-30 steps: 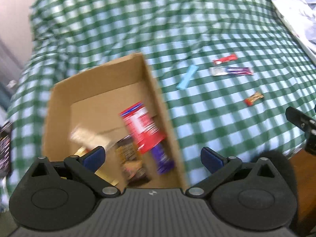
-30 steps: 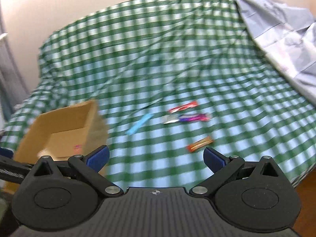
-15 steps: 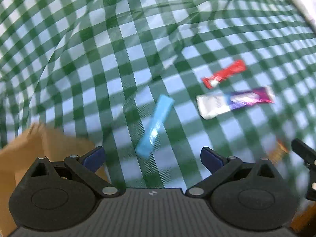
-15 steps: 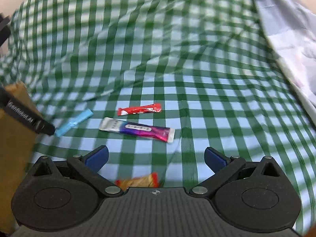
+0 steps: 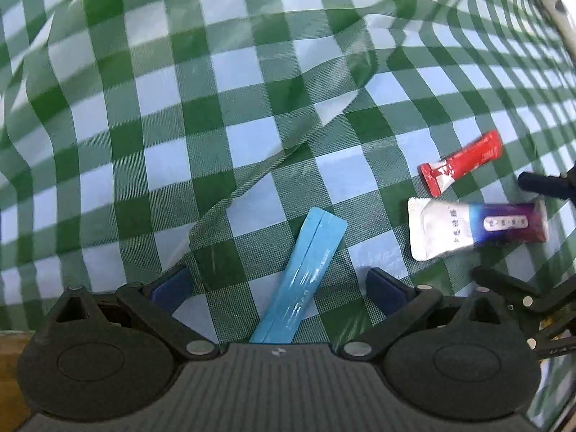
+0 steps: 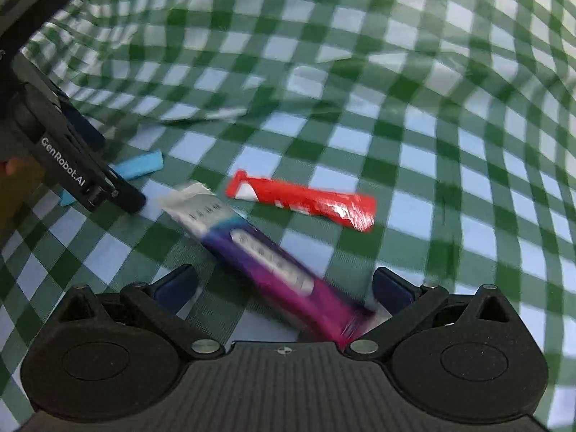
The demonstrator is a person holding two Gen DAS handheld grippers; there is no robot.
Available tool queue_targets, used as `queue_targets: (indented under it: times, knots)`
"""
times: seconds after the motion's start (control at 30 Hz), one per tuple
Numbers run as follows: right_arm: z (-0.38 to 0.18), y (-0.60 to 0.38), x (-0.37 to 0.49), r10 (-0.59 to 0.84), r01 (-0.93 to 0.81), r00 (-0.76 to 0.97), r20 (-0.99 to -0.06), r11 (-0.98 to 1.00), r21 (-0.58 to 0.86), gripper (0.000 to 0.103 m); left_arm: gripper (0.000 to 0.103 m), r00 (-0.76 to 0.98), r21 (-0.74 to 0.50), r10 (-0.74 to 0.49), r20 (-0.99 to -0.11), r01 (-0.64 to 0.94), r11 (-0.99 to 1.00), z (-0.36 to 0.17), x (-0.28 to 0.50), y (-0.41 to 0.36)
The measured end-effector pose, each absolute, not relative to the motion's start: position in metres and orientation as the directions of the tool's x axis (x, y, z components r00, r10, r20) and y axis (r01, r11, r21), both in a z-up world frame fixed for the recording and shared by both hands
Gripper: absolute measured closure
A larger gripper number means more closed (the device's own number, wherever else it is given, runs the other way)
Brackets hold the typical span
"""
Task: Organize snacks
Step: 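Grasp the light-blue stick with left tool while right tool grasps purple-and-white tube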
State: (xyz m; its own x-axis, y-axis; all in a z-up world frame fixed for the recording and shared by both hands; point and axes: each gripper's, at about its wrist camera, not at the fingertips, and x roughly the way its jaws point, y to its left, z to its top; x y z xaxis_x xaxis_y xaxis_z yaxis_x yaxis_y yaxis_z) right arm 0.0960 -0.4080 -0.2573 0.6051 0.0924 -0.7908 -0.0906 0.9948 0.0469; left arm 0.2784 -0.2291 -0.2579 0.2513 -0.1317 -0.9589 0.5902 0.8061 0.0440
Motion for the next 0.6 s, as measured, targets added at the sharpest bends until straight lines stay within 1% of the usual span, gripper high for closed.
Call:
queue_targets:
  times: [0.2,0.23,0.27,0.3,0.33,0.37,0.4,0.43,0.47,0.5,0.53,0.57,0.6]
  knots:
    - [-0.256,-0.407,0.097,0.097,-0.097,0.612,-0.785,0.994,0.047,0.0,0.0,0.254,0.053,-0.121,-0.96,0.585,0.809,-0.256,0.28,-0.228]
    - [-0.256,-0.407,0.098,0.096,-0.095,0.611,-0.786,0.994,0.048,0.0,0.002,0.253,0.053,-0.118,-0.96,0.58,0.813,-0.255,0.28,-0.227]
    - [-0.256,-0.406,0.098,0.094,-0.095,0.61,-0.787,0.994,0.045,0.001,0.009,0.25,0.044,-0.126,-0.96,0.579,0.814,-0.253,0.278,-0.227]
    - [-0.256,-0.406,0.098,0.093,-0.094,0.608,-0.788,0.995,0.045,0.002,0.025,0.263,0.042,-0.138,-0.955,0.579,0.814,-0.248,0.273,-0.226]
    - [-0.255,-0.406,0.096,0.098,-0.094,0.611,-0.785,0.994,0.051,0.012,0.037,0.273,0.041,-0.148,-0.95,0.584,0.811,-0.243,0.27,-0.225]
    - [-0.252,-0.405,0.092,0.111,-0.102,0.618,-0.779,0.993,0.06,0.027,0.07,0.277,0.039,-0.155,-0.948,0.587,0.809,-0.238,0.268,-0.226]
    - [-0.249,-0.403,0.09,0.118,-0.107,0.62,-0.775,0.992,0.065,0.034,0.087,0.269,0.028,-0.158,-0.95,0.579,0.815,-0.235,0.266,-0.226]
    - [-0.247,-0.402,0.088,0.119,-0.104,0.621,-0.775,0.992,0.068,0.048,0.087,0.258,0.018,-0.157,-0.953,0.568,0.823,-0.234,0.265,-0.225]
    - [-0.245,-0.402,0.087,0.123,-0.099,0.62,-0.775,0.992,0.078,0.06,0.089,0.253,0.014,-0.155,-0.955,0.561,0.828,-0.232,0.263,-0.224]
    - [-0.243,-0.401,0.086,0.122,-0.087,0.618,-0.777,0.992,0.086,0.065,0.09,0.257,0.02,-0.151,-0.954,0.562,0.827,-0.231,0.261,-0.223]
    - [-0.242,-0.4,0.085,0.117,-0.074,0.615,-0.78,0.993,0.091,0.074,0.09,0.268,0.029,-0.15,-0.952,0.566,0.824,-0.227,0.255,-0.222]
    - [-0.241,-0.397,0.084,0.106,-0.059,0.612,-0.784,0.994,0.089,0.08,0.09,0.274,0.03,-0.156,-0.949,0.57,0.821,-0.221,0.251,-0.22]
    - [-0.239,-0.394,0.082,0.098,-0.048,0.61,-0.786,0.995,0.086,0.081,0.09,0.281,0.026,-0.167,-0.945,0.573,0.819,-0.213,0.244,-0.218]
